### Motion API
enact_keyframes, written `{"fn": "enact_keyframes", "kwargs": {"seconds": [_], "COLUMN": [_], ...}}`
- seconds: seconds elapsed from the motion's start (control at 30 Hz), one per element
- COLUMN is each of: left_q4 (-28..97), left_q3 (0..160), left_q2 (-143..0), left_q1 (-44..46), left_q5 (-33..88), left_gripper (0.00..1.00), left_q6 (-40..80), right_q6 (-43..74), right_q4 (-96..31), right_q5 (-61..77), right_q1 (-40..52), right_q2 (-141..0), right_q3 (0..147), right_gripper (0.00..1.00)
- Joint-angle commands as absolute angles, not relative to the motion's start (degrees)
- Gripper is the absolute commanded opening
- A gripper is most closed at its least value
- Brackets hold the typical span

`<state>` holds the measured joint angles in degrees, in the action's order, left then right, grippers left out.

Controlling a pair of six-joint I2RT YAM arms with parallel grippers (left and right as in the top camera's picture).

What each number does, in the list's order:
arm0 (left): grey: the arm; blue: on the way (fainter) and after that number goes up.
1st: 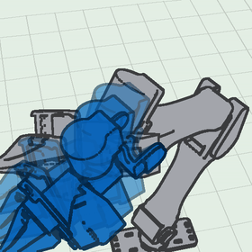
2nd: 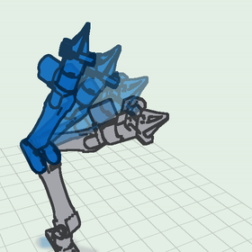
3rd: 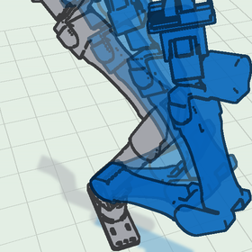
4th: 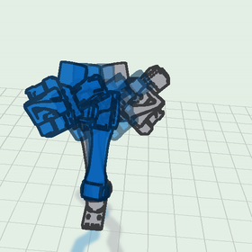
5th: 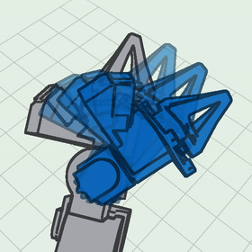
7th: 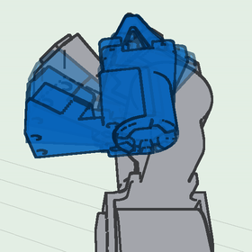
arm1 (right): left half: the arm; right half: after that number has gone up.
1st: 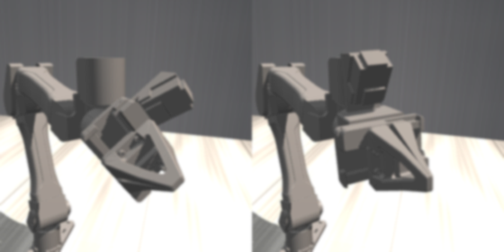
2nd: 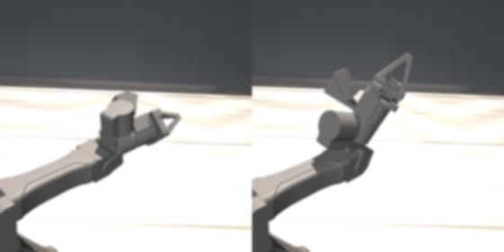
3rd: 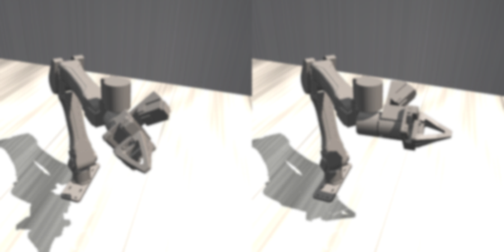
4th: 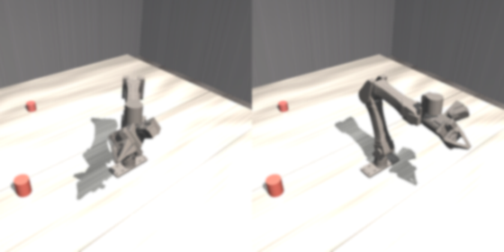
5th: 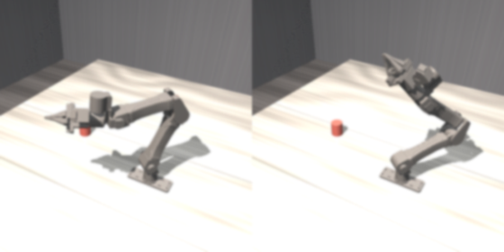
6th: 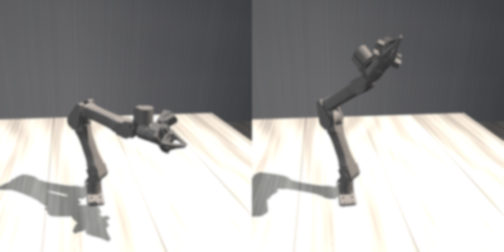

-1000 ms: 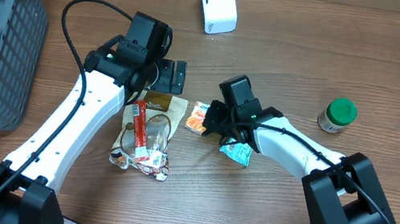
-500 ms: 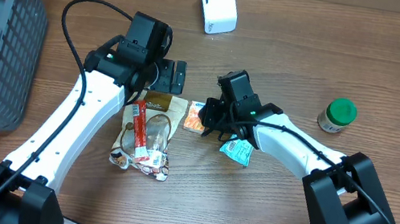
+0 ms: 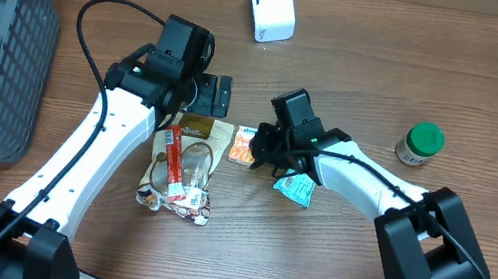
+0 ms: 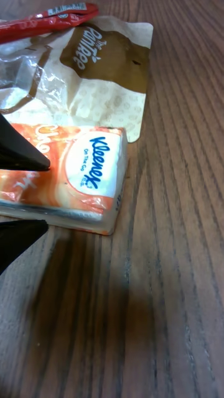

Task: Scan the item barcode
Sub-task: 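Close the right gripper on the Kleenex pack and adjust grip, then lift the Kleenex pack up and toward the right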

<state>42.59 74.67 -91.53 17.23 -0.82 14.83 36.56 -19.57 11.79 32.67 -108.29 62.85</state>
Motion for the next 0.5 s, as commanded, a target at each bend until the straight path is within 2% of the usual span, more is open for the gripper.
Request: {"fn": "enact_keyframes", "kwargs": {"seconds": [0.0,0.07,0.13,0.33,0.47], "left_q4": [42.61,42.61,42.61,42.61,42.61], "left_q3": [75.37,75.37,75.37,75.37,75.37], "left_q2": [-91.07,-91.07,-91.07,-91.07,-91.07], "left_q1": [17.28,17.28,17.28,17.28,17.28], "left_q5": [-0.40,-0.40,-0.40,-0.40,-0.40], "left_gripper": [1.00,1.00,1.00,1.00,1.00], "left_q6": [15.44,15.42,15.42,15.42,15.44], "right_q6": [39.09,39.20,39.20,38.96,32.05], "right_q4": [-19.51,-19.62,-19.92,-20.08,-22.31], "right_q5": [11.66,12.12,12.45,19.84,34.79], "right_q1": [32.56,32.56,32.53,29.80,24.14], "right_q2": [-111.13,-112.03,-112.03,-109.47,-106.83], "right_q3": [62.83,62.83,62.83,62.85,62.85], "right_gripper": [0.25,0.18,0.04,0.04,0.04]}}
